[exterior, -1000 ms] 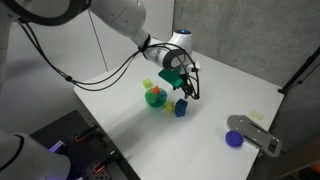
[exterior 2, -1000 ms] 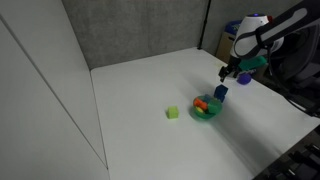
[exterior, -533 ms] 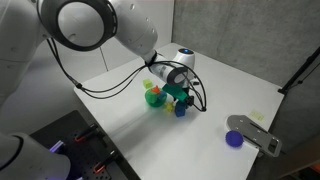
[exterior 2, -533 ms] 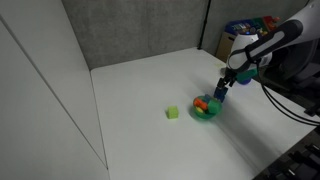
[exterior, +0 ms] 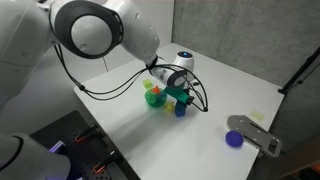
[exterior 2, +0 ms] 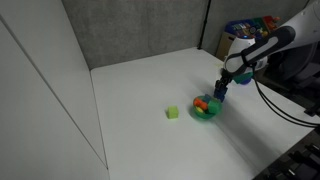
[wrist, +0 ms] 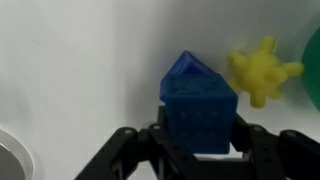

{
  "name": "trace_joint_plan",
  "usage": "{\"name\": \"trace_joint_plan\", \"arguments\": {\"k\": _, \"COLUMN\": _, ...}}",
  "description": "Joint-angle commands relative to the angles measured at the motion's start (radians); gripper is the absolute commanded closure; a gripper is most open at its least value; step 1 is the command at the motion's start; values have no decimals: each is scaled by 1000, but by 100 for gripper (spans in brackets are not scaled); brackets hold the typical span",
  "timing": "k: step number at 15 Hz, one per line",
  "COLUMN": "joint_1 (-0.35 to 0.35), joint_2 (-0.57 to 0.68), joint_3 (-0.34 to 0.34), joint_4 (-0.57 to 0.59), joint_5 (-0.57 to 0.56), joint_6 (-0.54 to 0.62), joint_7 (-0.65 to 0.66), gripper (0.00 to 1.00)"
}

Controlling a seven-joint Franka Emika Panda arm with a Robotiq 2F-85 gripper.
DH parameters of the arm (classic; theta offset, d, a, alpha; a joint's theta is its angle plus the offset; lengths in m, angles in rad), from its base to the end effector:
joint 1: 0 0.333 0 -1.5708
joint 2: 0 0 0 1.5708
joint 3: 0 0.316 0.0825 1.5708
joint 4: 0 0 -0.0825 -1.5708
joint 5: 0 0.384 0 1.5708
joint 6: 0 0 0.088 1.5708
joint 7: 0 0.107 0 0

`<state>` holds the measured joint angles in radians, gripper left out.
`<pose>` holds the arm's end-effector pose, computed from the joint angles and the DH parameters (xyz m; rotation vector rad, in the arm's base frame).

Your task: Remove the blue block from on top of the other and then put it in the bowl

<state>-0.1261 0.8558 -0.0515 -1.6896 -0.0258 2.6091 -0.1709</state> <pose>0.6615 -0.1151 0.1059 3.0775 0.0524 0.0837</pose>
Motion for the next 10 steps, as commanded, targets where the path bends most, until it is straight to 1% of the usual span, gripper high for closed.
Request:
{"name": "trace_joint_plan", "arguments": {"k": 1, "joint_1": -17, "joint_2": -35, "joint_3": 26, "joint_4": 17, "joint_5": 11, "joint_6": -15, "joint_7": 3, "gripper": 68}}
{"name": "trace_joint_plan", "arguments": {"k": 5, "joint_1": 8, "joint_2": -103, "joint_3": 39, "joint_4": -10, "joint_5": 15, "joint_6": -12, "joint_7": 33, "gripper": 69}}
{"name": "trace_joint_plan", "arguments": {"k": 10, "joint_1": 37, "joint_2": -168, "joint_3": 85, "joint_4": -54, "joint_5": 33, "joint_6": -30, "joint_7": 41, "gripper": 69}}
